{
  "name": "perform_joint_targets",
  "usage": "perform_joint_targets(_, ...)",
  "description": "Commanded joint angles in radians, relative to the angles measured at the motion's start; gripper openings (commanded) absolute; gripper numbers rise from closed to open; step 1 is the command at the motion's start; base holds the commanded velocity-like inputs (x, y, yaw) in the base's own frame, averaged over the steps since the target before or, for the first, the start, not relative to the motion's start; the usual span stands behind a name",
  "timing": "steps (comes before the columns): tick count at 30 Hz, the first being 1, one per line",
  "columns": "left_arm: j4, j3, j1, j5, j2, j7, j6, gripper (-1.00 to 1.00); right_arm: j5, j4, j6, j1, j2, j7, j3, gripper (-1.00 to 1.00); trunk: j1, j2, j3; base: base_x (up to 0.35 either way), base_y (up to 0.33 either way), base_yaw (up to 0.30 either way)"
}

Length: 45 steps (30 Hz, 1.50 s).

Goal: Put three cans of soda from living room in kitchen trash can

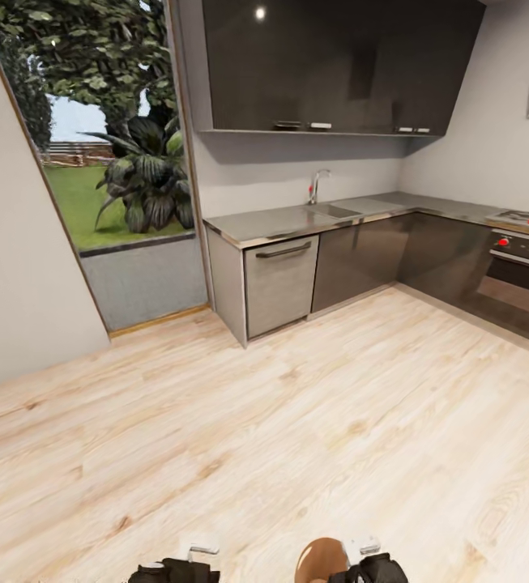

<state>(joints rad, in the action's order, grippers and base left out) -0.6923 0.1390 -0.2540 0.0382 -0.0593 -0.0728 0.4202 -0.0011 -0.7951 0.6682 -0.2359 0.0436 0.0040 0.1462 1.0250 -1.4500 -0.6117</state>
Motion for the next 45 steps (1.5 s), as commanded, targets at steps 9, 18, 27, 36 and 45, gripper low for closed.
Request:
perform_joint_targets(9, -0.081, -0.001, -0.132, 0.004, 0.001, -0.001, 0.171, 1.0, 0.004, 0.045, -0.004, -0.048, -0.002, -0.001, -0.018, 1.0, 0.0, 0.0, -0.005, 0.0, 0.0, 0.096)
perform_joint_targets(18, -0.258, -0.001, -0.189, 0.001, 0.001, -0.001, 0.358, 1.0, 0.008, 0.082, -0.043, -0.071, -0.006, -0.004, -0.021, 1.0, 0.0, 0.0, -0.006, 0.0, 0.0, 0.012)
perform_joint_targets(27, -0.241, -0.002, -0.203, 0.001, 0.001, 0.0, 0.378, 1.0, 0.0, 0.111, -0.108, -0.076, -0.028, -0.001, -0.025, 1.0, 0.0, 0.0, -0.007, 0.0, 0.0, 0.001)
perform_joint_targets(36, -0.242, -0.001, -0.249, 0.002, 0.0, -0.002, 0.462, 1.0, 0.001, 0.114, -0.116, -0.078, -0.036, -0.001, -0.099, 1.0, 0.0, 0.0, -0.018, 0.0, 0.0, 0.0)
perform_joint_targets(45, -0.23, -0.002, -0.285, 0.001, -0.002, 0.001, 0.51, 1.0, 0.002, 0.115, -0.117, -0.078, -0.049, -0.001, -0.118, 1.0, 0.0, 0.0, -0.032, 0.0, 0.0, 0.0)
